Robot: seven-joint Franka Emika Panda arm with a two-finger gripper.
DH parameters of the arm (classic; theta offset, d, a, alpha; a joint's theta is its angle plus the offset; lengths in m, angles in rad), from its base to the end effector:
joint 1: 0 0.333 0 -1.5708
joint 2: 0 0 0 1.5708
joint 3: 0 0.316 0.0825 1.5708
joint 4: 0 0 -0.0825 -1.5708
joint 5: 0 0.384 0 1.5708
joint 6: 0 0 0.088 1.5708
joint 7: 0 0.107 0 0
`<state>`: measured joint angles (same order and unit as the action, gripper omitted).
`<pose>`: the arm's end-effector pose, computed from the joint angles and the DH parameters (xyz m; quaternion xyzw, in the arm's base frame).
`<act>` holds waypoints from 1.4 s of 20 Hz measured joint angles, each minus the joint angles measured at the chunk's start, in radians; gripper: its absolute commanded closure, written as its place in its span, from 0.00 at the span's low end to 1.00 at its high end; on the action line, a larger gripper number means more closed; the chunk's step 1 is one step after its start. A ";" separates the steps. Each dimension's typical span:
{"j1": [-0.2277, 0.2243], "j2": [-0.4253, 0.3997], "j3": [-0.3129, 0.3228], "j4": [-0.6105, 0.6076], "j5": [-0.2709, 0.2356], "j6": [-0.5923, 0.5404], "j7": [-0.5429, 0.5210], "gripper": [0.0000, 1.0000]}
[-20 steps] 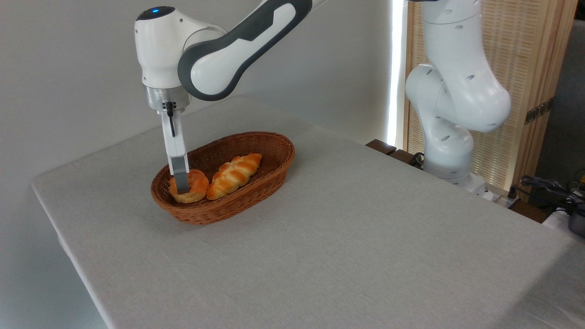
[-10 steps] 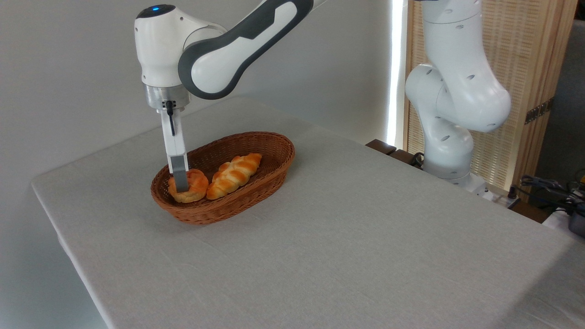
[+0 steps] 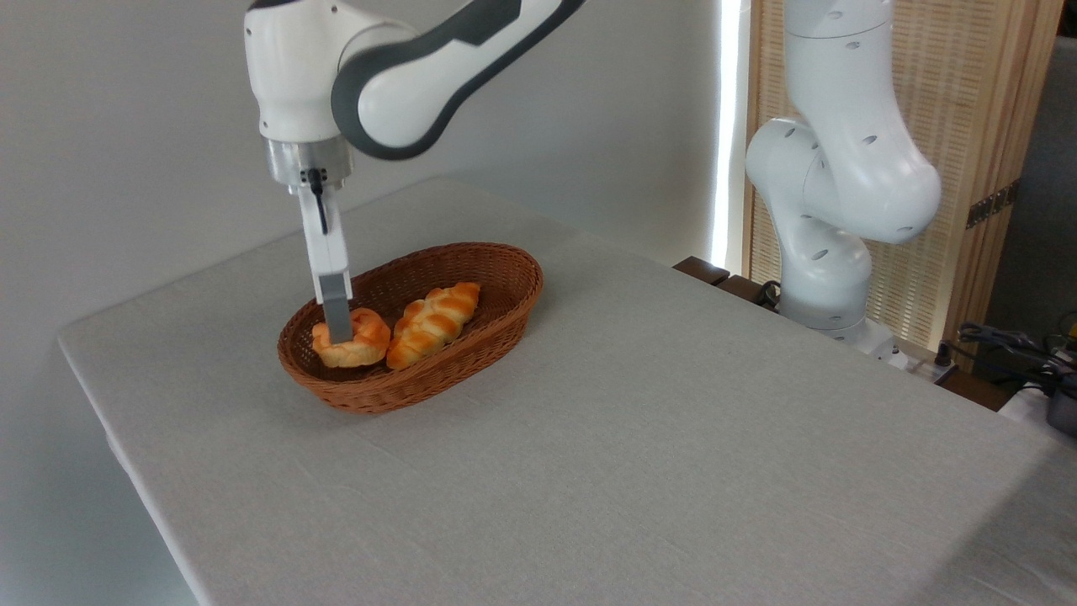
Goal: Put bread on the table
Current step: 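Lift the round roll out of the basket and carry it onto the table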
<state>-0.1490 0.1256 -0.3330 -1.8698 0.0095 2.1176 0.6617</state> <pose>0.5393 -0.2740 0.4617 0.8392 -0.5397 0.0657 0.0103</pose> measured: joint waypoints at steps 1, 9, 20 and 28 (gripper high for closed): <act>0.000 -0.009 0.004 0.011 0.000 -0.032 0.000 0.86; 0.002 -0.044 0.075 0.101 -0.015 -0.192 0.001 0.83; 0.026 -0.043 0.289 0.094 0.043 -0.220 0.118 0.52; 0.059 0.030 0.292 0.076 0.078 -0.220 0.119 0.01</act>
<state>-0.0901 0.1557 -0.0414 -1.7941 0.0875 1.8975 0.7810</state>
